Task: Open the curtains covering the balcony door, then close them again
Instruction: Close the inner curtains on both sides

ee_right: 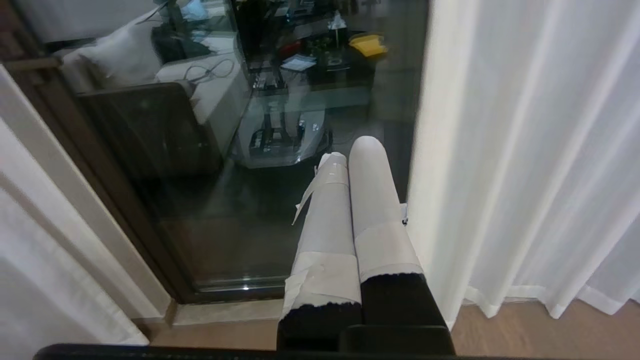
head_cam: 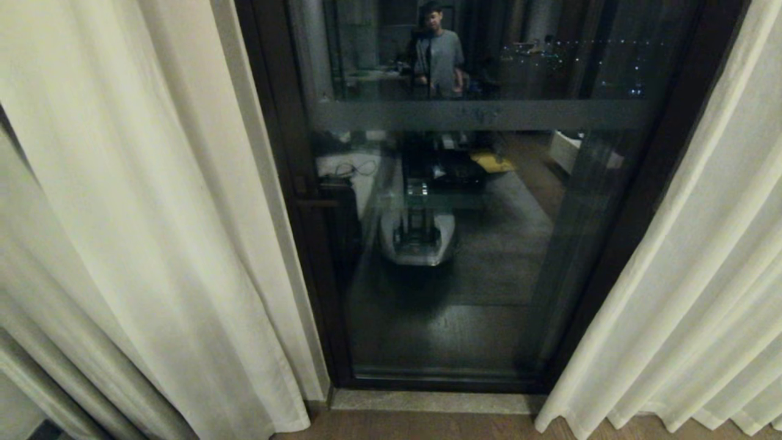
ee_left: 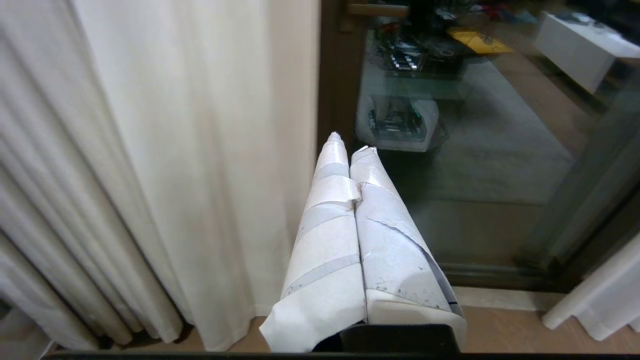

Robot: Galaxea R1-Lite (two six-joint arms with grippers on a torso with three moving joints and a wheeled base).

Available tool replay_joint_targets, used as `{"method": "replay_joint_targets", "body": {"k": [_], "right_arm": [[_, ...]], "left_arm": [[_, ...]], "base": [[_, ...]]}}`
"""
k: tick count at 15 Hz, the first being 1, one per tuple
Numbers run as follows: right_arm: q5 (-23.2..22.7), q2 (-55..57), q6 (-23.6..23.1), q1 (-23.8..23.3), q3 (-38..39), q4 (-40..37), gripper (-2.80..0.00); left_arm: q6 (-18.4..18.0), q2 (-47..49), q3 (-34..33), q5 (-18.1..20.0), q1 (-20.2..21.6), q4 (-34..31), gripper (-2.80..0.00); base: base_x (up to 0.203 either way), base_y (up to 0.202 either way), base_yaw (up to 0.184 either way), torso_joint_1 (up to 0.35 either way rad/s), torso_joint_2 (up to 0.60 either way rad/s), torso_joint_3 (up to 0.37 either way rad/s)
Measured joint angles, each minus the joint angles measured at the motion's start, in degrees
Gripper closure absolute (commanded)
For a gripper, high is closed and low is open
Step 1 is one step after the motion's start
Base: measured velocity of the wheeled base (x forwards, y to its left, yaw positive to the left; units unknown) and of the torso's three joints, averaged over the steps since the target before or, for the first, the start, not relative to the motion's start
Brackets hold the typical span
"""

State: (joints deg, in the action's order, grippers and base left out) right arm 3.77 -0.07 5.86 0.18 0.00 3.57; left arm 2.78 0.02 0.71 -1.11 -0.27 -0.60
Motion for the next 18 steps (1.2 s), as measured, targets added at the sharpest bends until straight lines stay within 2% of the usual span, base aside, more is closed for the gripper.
{"method": "replay_joint_targets", "body": {"k": [18], "right_arm": [[0.0,0.0,0.0,0.0,0.0,0.0,0.0]], "left_arm": [[-0.3,0.0,0.0,-0.2,0.0,0.0,0.0]], "base": [[0.0,0.005,0.0,0.0,0.0,0.0]]}}
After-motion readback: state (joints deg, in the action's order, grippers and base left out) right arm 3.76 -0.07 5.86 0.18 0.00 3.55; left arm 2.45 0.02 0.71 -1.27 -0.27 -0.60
